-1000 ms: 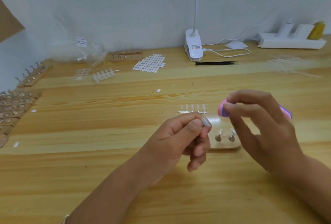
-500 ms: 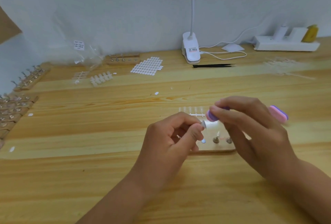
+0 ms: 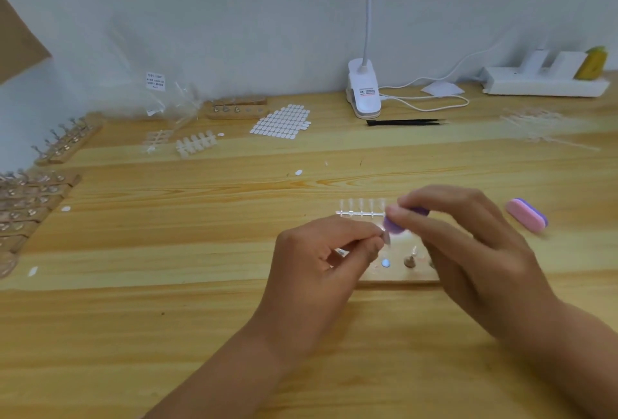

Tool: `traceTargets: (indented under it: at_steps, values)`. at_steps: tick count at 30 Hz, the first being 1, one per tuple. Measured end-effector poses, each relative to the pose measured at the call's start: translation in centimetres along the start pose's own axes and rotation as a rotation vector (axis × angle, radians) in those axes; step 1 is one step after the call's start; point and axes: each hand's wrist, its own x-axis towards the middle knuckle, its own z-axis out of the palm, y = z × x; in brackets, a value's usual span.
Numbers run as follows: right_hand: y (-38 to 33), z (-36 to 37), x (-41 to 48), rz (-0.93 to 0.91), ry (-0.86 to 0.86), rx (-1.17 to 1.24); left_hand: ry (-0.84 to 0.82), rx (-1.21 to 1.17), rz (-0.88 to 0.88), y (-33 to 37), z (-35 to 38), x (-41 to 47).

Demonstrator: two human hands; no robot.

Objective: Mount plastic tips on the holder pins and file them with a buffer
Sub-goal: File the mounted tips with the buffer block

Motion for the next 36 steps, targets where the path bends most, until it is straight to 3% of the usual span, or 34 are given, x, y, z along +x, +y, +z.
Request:
traceTargets:
  at_steps: [3, 7, 11, 15, 19, 24, 29, 34, 36]
  values:
    - [-0.4, 0.0, 0.3, 0.067, 0.075, 0.034, 0.02, -0.01, 0.006, -0.1, 0.0, 0.0]
    - [-1.1, 0.7, 0.1, -0.042, 0.027, 0.051, 0.054, -0.027, 0.053, -0.1, -0.1, 0.1]
    - [-0.4, 0.4, 0.5, 0.102, 0.094, 0.061, 0.086, -0.067, 0.019, -0.3, 0.0, 0.2]
    - [-1.7, 1.0, 0.3, -0.02, 0.084, 0.084, 0.089, -0.153, 0.065, -0.2, -0.1, 0.2]
    - [-0.5, 0.5, 0.6, 0.111, 0.122, 0.071, 0.084, -0.278, 0.009, -0.3, 0.0, 0.3]
    - [-1.9, 0.9, 0.4, 0.011, 0.122, 0.113, 0.093, -0.304, 0.012, -0.2, 0.2, 0.3]
    - [-0.6, 0.0, 0.6, 0.137, 0.18, 0.062, 0.077, -0.444, -0.09, 0.1, 0.4, 0.3]
    - [-1.9, 0.7, 0.2, -0.048, 0.148, 0.061, 0.043, -0.457, -0.105, 0.4, 0.4, 0.3]
    - [-1.0, 0.4, 0.5, -0.013, 0.153, 0.018, 0.042, -0.48, -0.123, 0.5, 0.1, 0.3]
